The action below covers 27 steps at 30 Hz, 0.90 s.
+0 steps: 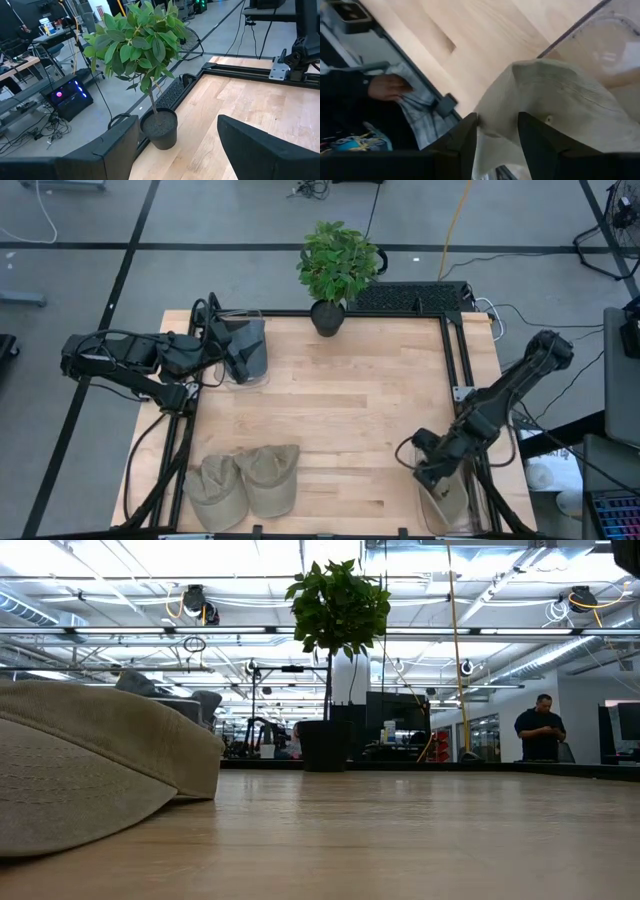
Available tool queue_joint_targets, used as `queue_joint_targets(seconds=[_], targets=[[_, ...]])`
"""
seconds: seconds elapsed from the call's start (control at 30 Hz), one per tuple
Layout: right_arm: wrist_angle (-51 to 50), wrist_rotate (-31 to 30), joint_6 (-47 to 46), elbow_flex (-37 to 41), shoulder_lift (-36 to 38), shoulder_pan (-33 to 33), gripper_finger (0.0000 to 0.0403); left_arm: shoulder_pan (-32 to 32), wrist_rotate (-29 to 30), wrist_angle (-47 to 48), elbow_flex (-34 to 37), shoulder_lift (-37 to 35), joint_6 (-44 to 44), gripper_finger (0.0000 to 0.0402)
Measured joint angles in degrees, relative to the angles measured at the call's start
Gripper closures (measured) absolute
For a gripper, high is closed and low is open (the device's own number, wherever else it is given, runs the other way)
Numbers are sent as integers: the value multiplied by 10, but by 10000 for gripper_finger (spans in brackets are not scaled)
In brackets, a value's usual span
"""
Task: Pick & Place hat
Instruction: Put the top left brown cap into the right transparent bin
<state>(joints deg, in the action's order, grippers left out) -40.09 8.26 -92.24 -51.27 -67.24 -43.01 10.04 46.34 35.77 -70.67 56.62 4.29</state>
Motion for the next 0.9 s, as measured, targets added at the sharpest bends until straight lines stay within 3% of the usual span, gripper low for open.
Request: queue_joint_targets(seconds=[0.27, 0.4, 0.57, 0.9], targets=[[14, 42, 26, 0, -43, 14, 275, 0, 0, 0, 0, 0, 0, 128], [33, 36, 58, 0, -40, 14, 309, 0, 0, 0, 0, 0, 0, 128], [93, 7, 120, 0, -20, 14, 392, 0, 0, 0, 0, 0, 0, 128], [144, -55, 180, 0, 61, 4, 400, 0, 0, 0, 0, 0, 0, 128]])
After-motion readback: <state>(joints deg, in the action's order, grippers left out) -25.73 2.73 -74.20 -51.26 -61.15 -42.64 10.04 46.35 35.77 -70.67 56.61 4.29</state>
